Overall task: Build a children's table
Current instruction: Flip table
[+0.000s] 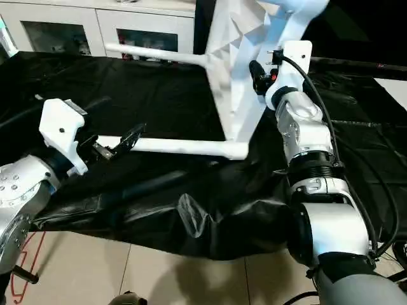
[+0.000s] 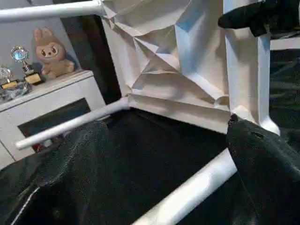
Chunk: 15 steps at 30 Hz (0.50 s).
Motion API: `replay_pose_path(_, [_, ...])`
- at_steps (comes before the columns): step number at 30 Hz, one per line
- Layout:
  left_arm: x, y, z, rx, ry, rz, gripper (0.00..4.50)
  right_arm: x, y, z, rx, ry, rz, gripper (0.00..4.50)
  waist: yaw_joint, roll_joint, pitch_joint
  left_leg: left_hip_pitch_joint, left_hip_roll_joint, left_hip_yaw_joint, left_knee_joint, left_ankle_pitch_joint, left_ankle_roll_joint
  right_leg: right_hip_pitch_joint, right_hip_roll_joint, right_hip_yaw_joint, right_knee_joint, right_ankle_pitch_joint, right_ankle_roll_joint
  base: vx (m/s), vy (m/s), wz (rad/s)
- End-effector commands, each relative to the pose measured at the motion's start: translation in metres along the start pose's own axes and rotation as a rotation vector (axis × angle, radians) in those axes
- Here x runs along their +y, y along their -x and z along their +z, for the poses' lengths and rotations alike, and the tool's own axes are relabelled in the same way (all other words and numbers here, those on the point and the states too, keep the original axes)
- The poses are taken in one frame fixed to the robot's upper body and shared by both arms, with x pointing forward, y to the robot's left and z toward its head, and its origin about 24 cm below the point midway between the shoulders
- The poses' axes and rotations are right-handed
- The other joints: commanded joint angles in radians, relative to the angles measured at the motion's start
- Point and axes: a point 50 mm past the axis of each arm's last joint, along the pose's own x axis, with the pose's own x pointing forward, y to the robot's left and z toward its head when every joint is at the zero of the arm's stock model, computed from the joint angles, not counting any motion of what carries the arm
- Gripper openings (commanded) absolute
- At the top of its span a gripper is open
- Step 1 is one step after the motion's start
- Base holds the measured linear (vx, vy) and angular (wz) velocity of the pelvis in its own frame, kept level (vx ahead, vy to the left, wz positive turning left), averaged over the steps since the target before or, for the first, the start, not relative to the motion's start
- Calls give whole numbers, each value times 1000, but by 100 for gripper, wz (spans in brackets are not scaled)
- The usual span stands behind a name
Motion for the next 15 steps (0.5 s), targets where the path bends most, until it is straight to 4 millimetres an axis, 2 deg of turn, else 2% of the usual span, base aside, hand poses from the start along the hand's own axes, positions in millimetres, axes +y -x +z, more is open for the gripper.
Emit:
replay_pose_path(1, [3,-8,13,-22,-115,-35,450,-3,1,2,27,104,11,196,-8,2,-67,23,24,-4,-66,-186,-43,39,-46,41,-62,-129,-154,0,0,0])
replay_pose_path(2, [3,-8,13,-23,-120,-36,450,-2,1,2,29,109,15,196,-8,2,-66,22,24,-5,-65,-185,-42,40,-45,40,-62,-130,-151,0,0,0])
replay_pose_path(5, [7,-17,24,-31,-289,-65,450,7,1,-3,59,186,70,196,-10,2,-66,19,23,-6,-65,-171,-44,42,-48,41,-61,-124,-149,0,0,0])
replay_pose_path(6, [8,-19,26,-34,-316,-68,450,8,0,-5,63,190,81,265,-12,2,-65,18,23,-6,-65,-178,-47,42,-49,42,-61,-134,-150,0,0,0])
replay_pose_path(9, [12,-26,35,-60,-378,-54,450,13,0,-9,69,186,86,268,-14,-2,-67,19,24,-6,-64,-171,-51,44,-52,42,-58,-122,-162,0,0,0])
replay_pose_path(11, [14,-30,40,-83,-399,-53,450,15,0,-11,69,184,86,305,-15,1,-69,18,25,-6,-63,-154,-50,46,-53,43,-54,-91,-172,0,0,0])
replay_pose_path(12, [15,-33,46,-107,-433,-44,450,17,1,-12,62,179,89,309,-15,-1,-69,18,23,-4,-62,-146,-46,45,-50,43,-54,-76,-176,0,0,0])
replay_pose_path(13, [16,-35,50,-122,-458,-37,450,18,2,-12,56,176,91,311,-15,4,-71,18,24,-6,-61,-138,-46,47,-52,43,-50,-56,-183,0,0,0])
replay_pose_path(14, [16,-35,50,-122,-458,-37,450,18,2,-12,56,176,91,321,-15,4,-71,18,24,-6,-61,-138,-46,47,-52,43,-50,-56,-183,0,0,0])
replay_pose_path(15, [16,-40,60,-169,-554,-23,450,22,4,-12,28,174,99,348,-14,2,-69,18,23,-5,-62,-137,-43,46,-50,43,-53,-46,-186,0,0,0])
